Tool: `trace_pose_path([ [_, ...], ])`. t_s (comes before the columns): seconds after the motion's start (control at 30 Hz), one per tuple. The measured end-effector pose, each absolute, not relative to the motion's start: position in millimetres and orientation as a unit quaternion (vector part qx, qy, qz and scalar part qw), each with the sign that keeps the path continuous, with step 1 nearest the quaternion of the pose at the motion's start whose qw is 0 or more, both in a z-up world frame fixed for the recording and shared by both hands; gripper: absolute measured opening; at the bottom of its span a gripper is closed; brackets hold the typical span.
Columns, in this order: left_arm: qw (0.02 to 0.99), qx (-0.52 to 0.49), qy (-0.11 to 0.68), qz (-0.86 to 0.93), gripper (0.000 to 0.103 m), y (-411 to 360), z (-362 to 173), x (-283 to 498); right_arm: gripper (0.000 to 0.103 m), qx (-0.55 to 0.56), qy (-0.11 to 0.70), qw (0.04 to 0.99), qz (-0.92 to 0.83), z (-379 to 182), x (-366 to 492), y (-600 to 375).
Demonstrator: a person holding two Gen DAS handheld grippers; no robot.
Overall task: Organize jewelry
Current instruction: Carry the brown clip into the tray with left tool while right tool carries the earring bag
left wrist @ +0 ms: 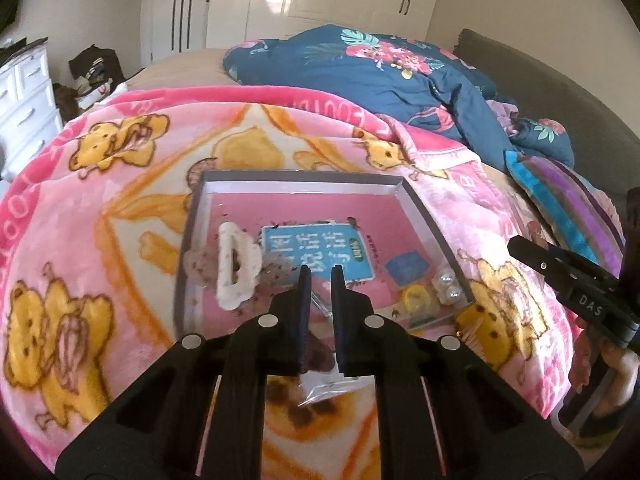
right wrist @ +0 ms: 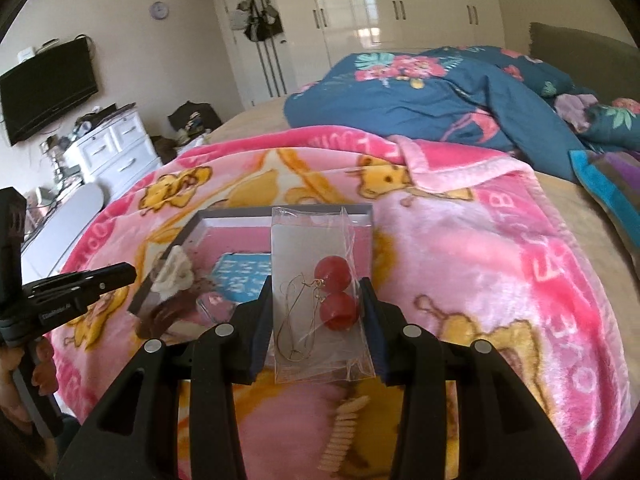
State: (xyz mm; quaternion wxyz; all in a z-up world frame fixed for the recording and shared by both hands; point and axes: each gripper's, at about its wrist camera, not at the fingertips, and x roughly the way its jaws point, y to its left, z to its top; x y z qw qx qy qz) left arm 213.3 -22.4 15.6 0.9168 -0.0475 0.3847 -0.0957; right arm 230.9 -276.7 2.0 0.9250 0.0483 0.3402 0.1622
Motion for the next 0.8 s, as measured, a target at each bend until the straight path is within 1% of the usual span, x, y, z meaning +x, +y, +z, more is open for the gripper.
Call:
trace_pose_path([
  [0.17, 0.912, -0.038, 0.4, -0.085, 0.004, -24.6, 0.6, 231.5, 0.039, 0.054, 0.347, 0.923, 0.155, -5.0, 235.6, -282.7],
  [0.27, 0.908, -0.051, 0.407, -0.083, 0.004, -15.5, -6.0, 235.0, 0.039, 0.053, 0.354, 0.921, 0.154, -10.8, 238.8, -281.9],
  [0.7, 0.899, -0.049, 0.429, -0.07, 0.004, -0.9, -25.3, 240.6, 0.04, 0.049, 0.412, 0.898, 0.147, -59.8, 269.3, -251.2],
  [0.8, 0.897, -0.048, 0.434, -0.07, 0.004, -1.4, -30.2, 240.8, 0.042, 0.052, 0.42, 0.895, 0.142, -67.0, 276.5, -246.7],
])
